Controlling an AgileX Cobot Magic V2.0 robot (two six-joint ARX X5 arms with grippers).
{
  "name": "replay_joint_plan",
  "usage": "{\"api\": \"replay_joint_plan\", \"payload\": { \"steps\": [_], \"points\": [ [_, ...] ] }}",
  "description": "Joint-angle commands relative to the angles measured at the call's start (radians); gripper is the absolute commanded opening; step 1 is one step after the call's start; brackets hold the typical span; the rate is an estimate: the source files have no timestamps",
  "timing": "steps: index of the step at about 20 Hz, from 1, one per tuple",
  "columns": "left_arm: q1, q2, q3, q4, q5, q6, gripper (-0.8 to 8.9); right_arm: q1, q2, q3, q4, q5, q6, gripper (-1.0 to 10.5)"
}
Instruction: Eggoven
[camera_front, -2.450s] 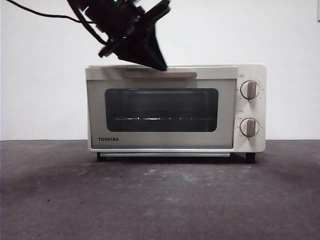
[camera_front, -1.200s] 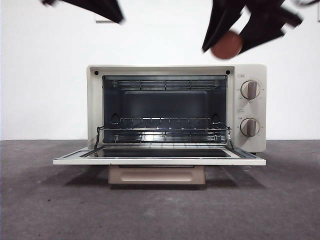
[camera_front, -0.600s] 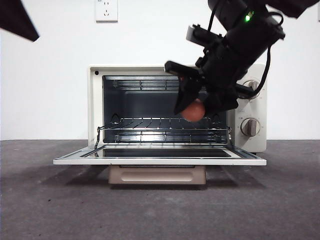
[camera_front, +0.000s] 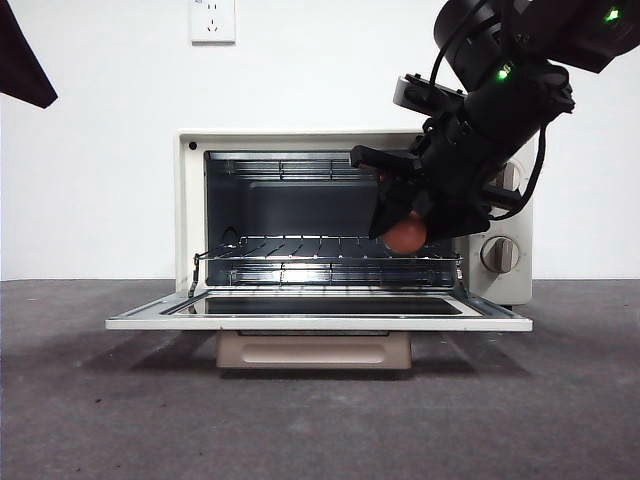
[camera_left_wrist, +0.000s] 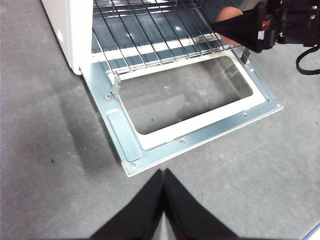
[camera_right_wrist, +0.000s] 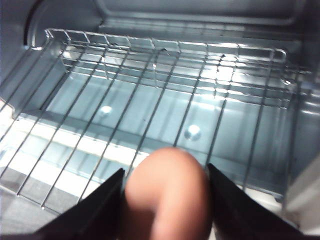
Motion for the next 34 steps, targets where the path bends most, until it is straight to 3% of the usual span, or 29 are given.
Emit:
{"api": "replay_joint_plan", "payload": {
  "steps": [1,7,11,27,34],
  "points": [
    [-0.002,0.005,0.004,0.013,0.002,-0.002,0.07,0.005,0.027,0.017,0.021,-0.001,0.012,0.0],
    [-0.002,0.005,0.004,0.014,0.002,-0.001,0.07,0.011,0.039,0.017,0.013,-0.002,0.018,0.1],
    [-0.002,0.005,0.004,0.013,0.002,0.0,0.07,0.019,0.038,0.018,0.021,0.007,0.019,2.6],
    [-0.002,0.006,0.004,0.014,0.002,0.005,0.07,0.019,-0.025,0.028,0.023,0.008,0.019,3.1],
    [-0.002,0.006,0.004,0.045,0.002,0.005,0.06,0.038,-0.174,0.028,-0.119,0.005,0.019,3.1]
  ]
}}
